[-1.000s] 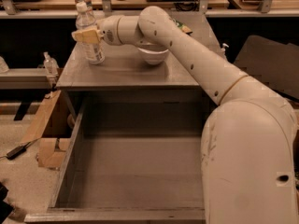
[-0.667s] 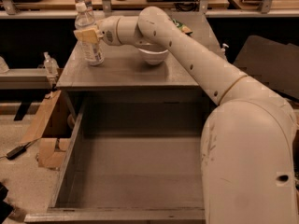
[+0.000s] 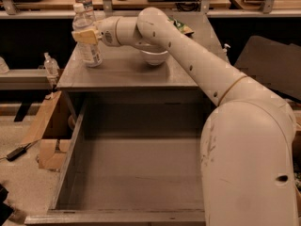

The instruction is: Place blue plastic bottle into top drawer

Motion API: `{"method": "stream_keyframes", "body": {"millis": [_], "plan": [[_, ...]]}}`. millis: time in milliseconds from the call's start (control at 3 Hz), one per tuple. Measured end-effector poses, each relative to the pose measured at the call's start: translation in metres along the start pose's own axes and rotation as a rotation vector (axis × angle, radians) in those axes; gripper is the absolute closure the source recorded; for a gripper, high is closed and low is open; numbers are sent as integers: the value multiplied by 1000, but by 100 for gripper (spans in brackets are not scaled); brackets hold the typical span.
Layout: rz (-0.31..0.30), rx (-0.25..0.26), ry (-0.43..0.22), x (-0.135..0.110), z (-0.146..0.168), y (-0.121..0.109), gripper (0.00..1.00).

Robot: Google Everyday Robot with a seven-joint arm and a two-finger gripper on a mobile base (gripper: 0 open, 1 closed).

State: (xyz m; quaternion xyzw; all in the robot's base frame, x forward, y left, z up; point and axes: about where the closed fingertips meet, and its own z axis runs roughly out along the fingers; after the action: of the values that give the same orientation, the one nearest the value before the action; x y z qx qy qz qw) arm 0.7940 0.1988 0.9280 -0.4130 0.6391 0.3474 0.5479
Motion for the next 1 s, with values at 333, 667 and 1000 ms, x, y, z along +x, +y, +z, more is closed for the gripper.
{"method": "stream_keyframes", "body": {"millis": [333,667,1000], "plan": [[-19,1,-18,-15,-17,9,100],[-41,14,-63,-41,-60,38,100],[-36,22,-73,-44,-101,78,100]]}}
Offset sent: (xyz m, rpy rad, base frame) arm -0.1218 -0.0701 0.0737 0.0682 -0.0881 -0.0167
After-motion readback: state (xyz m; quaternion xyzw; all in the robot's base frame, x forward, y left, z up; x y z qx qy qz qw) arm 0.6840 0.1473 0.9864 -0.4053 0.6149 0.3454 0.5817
